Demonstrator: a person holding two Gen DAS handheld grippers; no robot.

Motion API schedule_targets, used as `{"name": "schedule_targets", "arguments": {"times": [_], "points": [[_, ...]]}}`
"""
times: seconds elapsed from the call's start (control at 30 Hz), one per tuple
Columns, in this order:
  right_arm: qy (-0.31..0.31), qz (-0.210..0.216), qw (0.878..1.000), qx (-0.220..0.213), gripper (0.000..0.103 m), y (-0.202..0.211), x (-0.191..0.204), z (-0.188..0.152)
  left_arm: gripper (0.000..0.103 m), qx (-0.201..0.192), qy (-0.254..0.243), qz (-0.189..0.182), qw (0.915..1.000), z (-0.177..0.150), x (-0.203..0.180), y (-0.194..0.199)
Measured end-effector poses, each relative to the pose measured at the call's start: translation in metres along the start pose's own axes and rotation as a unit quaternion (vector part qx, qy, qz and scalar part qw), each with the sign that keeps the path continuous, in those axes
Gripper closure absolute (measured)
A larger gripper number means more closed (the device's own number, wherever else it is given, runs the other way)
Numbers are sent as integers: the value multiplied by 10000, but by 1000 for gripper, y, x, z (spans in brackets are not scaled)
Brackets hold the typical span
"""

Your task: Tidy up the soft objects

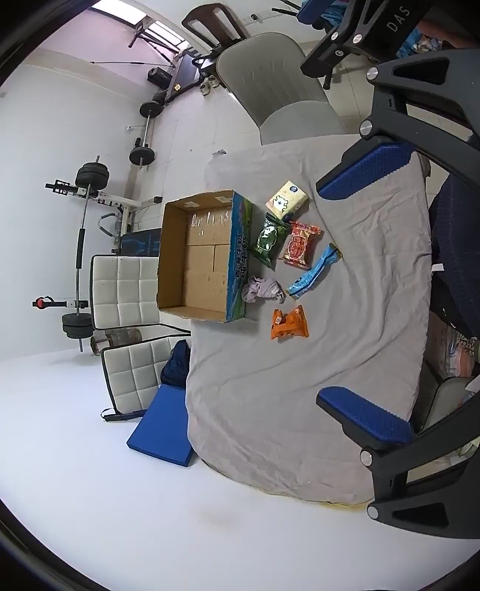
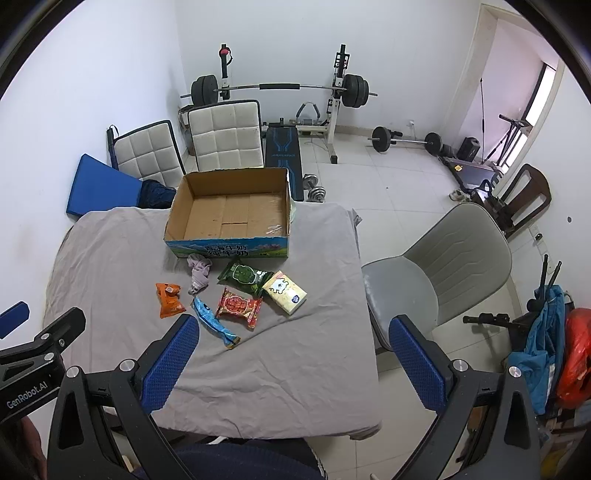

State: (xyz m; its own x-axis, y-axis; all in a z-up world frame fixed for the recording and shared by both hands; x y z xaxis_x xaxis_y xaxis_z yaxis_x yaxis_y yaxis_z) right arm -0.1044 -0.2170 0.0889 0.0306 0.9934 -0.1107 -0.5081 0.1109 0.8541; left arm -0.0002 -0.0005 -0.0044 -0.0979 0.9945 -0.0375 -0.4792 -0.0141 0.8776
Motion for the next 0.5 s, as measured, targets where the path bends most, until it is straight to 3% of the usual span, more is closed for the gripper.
{"name": "schedule_targets", "arguments": {"times": [0.5], "points": [[-19, -23, 9999, -114, 0, 10, 2, 2, 0, -118, 64, 1, 9999, -1, 4, 6]]}}
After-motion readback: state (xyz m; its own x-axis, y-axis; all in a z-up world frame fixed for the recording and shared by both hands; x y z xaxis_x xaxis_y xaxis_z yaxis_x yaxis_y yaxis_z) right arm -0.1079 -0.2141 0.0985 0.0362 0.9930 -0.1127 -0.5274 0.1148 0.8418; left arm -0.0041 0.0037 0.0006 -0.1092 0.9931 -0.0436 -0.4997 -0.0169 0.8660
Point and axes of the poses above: each gripper's, at about its wrist camera, not at the fingertips, and y roughly against the way its jaws point, x to its left, z to its top, the point moved 1 cm from there along -y, roughly the way its jaws point, and after that the axes turned 6 degrees about y, right-handed, at the moved point
